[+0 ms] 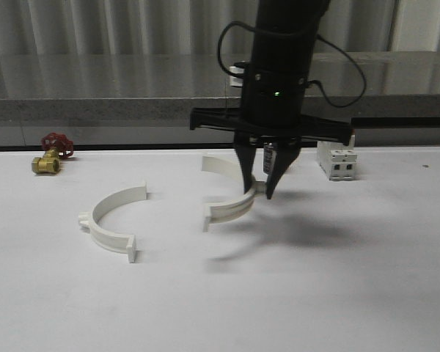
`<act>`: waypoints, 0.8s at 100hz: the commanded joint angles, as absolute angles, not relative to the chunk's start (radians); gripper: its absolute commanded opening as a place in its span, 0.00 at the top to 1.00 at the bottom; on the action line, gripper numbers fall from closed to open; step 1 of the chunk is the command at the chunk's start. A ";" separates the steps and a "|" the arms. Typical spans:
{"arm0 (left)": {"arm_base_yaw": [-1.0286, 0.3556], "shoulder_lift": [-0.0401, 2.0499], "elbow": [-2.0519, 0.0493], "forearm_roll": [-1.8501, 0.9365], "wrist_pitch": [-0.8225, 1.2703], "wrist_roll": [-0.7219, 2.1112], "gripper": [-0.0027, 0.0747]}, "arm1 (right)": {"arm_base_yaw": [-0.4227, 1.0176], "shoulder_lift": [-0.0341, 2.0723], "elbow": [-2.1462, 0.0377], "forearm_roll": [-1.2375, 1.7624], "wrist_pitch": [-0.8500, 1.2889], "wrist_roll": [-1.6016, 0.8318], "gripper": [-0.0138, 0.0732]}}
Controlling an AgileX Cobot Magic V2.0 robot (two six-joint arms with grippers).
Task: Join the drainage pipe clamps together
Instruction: 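Carry the clamp half with the right gripper to the placed half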
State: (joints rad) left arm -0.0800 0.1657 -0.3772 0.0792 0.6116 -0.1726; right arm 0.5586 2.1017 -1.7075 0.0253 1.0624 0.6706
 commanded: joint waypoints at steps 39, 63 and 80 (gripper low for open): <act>-0.079 0.177 -0.403 0.073 0.531 -0.177 0.99 | 0.633 2.209 -1.958 -0.025 1.138 0.740 0.83; -0.079 0.177 -0.403 0.073 0.531 -0.177 0.99 | 0.647 2.247 -1.987 -0.025 1.140 0.740 0.83; -0.079 0.177 -0.403 0.073 0.531 -0.177 0.99 | 0.650 2.250 -1.987 -0.025 1.110 0.740 0.83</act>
